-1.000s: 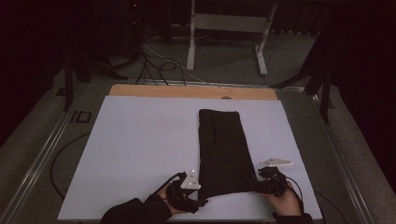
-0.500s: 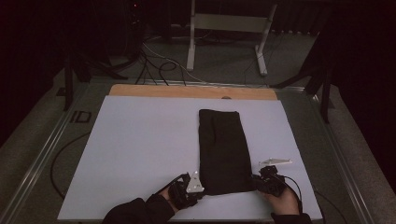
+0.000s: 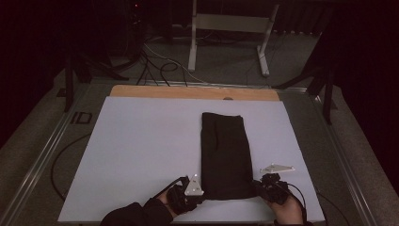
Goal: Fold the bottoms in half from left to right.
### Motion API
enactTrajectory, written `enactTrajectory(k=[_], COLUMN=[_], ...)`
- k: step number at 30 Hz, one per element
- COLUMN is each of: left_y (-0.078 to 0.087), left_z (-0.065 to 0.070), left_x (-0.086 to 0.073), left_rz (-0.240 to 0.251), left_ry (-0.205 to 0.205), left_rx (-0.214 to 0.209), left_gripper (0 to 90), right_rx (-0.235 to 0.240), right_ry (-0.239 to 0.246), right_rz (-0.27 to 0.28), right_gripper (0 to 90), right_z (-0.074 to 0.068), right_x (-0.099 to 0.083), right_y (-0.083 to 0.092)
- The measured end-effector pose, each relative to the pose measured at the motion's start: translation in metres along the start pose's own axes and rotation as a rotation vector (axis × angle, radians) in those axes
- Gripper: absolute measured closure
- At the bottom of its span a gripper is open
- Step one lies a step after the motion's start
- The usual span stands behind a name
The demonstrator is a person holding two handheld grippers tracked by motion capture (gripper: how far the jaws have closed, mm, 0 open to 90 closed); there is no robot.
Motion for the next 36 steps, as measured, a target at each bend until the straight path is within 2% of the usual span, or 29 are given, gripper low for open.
enactTrajectory(k=[8, 11, 16, 21, 24, 26, 27, 28, 29, 31, 33, 34, 35, 36], left_y=[0.001, -0.002, -0.007, -0.007, -0.007, -0.007, -0.005, -0.003, -0.001, 0.004, 0.004, 0.01, 0.011, 0.013], left_z=[0.008, 0.014, 0.014, 0.013, 0.014, 0.016, 0.018, 0.019, 0.02, 0.023, 0.023, 0.024, 0.024, 0.022], left_x=[-0.008, -0.013, -0.017, -0.017, -0.017, -0.017, -0.014, -0.013, -0.01, -0.006, -0.006, 0.001, 0.002, 0.003], left_rz=[-0.015, -0.019, -0.03, -0.025, -0.024, -0.019, -0.008, -0.001, 0.01, 0.035, 0.035, 0.065, 0.07, 0.073], left_ry=[0.012, 0.016, 0.032, 0.055, 0.049, 0.053, 0.041, 0.033, 0.02, 0.007, 0.007, -0.002, -0.003, -0.004], left_rx=[-0.024, -0.047, -0.08, -0.111, -0.122, -0.131, -0.136, -0.141, -0.152, -0.17, -0.17, -0.179, -0.174, -0.171], left_gripper=[85.9, 85.8, 85.5, 85.1, 82.9, 78.0, 78.0, 67.9, 64.0, 59.6, 57.1, 57.1, 47.4, 45.1], right_rx=[0.007, 0.002, -0.004, -0.007, -0.007, -0.007, -0.007, -0.006, 0.004, -0.006, -0.003, -0.003, 0.009, 0.012], right_ry=[0.005, 0.006, 0.007, 0.009, 0.009, 0.007, 0.005, -0.001, -0.007, 0.004, 0.007, 0.007, 0.012, 0.012], right_rz=[-0.007, -0.014, -0.041, -0.045, -0.045, -0.042, -0.036, -0.011, 0.004, 0.016, 0.021, 0.021, 0.029, 0.035], right_gripper=[85.5, 85.5, 85.2, 83.9, 82.9, 81.2, 78.6, 67.2, 62.9, 52.9, 52.9, 49.4, 38.1, 36.7], right_z=[-0.008, -0.011, -0.009, -0.009, -0.009, -0.009, -0.008, -0.007, -0.008, -0.008, -0.009, -0.009, -0.012, -0.012], right_x=[-0.011, -0.016, -0.022, -0.023, -0.023, -0.022, -0.021, -0.018, -0.016, -0.014, -0.013, -0.013, -0.009, -0.008], right_y=[0.007, 0.009, 0.006, 0.004, 0.003, 0.004, 0.005, 0.007, 0.009, 0.011, 0.011, 0.011, 0.012, 0.013])
Point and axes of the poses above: each handheld gripper's, and its own axes: y roughly backward along the jaws, x roughly out of its top, z roughly to its right, the point moved 10 cm from there along -y, roughly forward along the jaws, and after that the axes turned 10 degrees about -x, right-handed, at the moved point
